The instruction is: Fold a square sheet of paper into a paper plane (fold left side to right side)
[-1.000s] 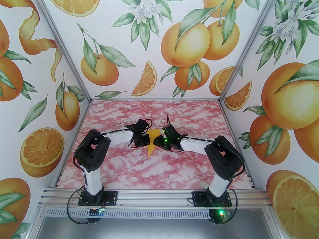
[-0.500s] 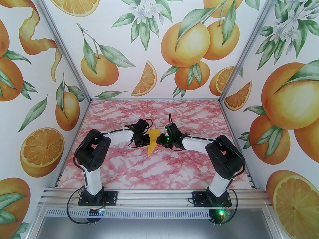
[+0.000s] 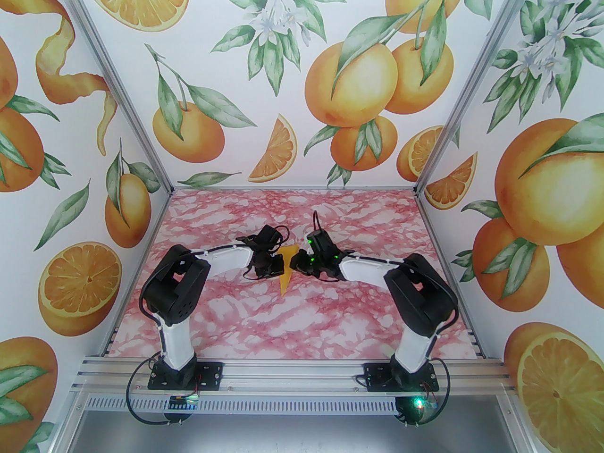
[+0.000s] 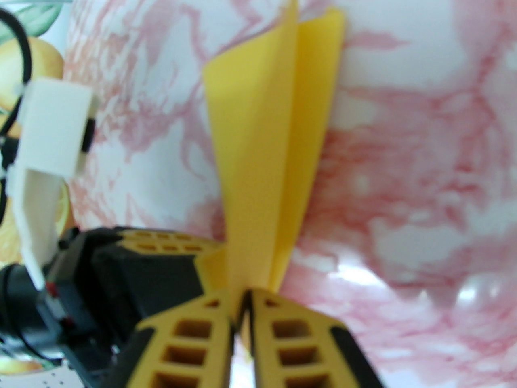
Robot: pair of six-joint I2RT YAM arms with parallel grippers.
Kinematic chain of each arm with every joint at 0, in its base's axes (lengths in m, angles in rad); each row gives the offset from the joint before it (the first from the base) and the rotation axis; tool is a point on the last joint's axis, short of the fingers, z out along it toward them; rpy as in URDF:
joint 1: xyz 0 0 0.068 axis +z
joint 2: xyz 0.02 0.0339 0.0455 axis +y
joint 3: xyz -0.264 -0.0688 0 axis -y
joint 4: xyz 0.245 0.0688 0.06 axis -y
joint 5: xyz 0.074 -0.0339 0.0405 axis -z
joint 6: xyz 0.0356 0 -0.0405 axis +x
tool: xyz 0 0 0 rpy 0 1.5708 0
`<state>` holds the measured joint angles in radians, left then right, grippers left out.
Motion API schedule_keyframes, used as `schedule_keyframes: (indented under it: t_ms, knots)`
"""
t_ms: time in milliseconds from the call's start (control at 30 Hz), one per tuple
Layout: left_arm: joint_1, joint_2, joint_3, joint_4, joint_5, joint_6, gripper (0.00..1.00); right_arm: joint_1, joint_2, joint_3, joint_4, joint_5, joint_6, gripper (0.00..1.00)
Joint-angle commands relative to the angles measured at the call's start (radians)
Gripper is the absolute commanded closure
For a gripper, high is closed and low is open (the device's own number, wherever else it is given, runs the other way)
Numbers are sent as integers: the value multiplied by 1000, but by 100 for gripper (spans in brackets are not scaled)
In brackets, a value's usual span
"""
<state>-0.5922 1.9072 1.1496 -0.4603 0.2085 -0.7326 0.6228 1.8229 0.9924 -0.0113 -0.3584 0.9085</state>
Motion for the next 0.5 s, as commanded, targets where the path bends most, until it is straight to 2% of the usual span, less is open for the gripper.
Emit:
schedule_keyframes:
  t_ms: [0,467]
  knots:
    - [-46,96,-21,76,28,8,89,12,24,32,-2,-4,0,86]
    - [-45,90,-28,87,30,7,89,23,67,52,25,-22,23,80]
